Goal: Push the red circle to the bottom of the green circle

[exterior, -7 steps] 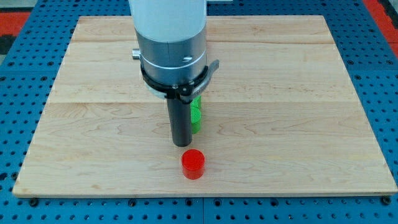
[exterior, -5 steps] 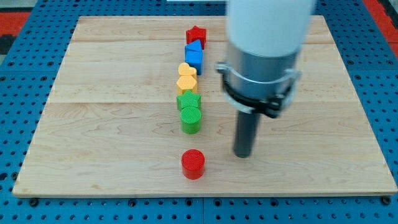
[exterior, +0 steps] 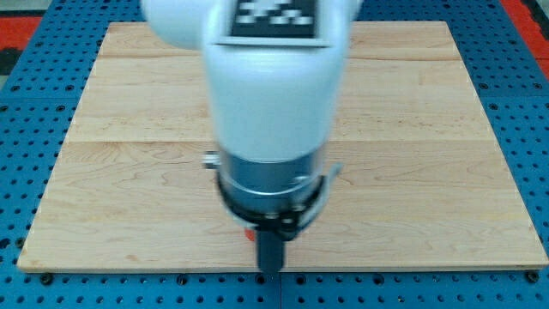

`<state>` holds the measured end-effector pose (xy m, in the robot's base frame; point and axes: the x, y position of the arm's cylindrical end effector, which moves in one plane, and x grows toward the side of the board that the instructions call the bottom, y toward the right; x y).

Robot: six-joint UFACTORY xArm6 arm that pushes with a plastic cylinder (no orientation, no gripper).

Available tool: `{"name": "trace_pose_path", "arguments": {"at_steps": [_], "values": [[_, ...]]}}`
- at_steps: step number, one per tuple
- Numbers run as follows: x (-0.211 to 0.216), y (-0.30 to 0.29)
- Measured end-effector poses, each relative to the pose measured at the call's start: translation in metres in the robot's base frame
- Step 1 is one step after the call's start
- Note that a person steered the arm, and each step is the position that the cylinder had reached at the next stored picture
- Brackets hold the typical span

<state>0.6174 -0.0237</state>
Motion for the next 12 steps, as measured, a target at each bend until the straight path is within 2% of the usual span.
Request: {"name": "trace_pose_path", "arguments": {"at_steps": [1,3,4,5,7,12], "values": [[-0.015,-0.017],[-0.049,-0.011],[-0.037,-0.002],[-0.021,0.040],[-0.049,0.041],[-0.077,0.027]]}}
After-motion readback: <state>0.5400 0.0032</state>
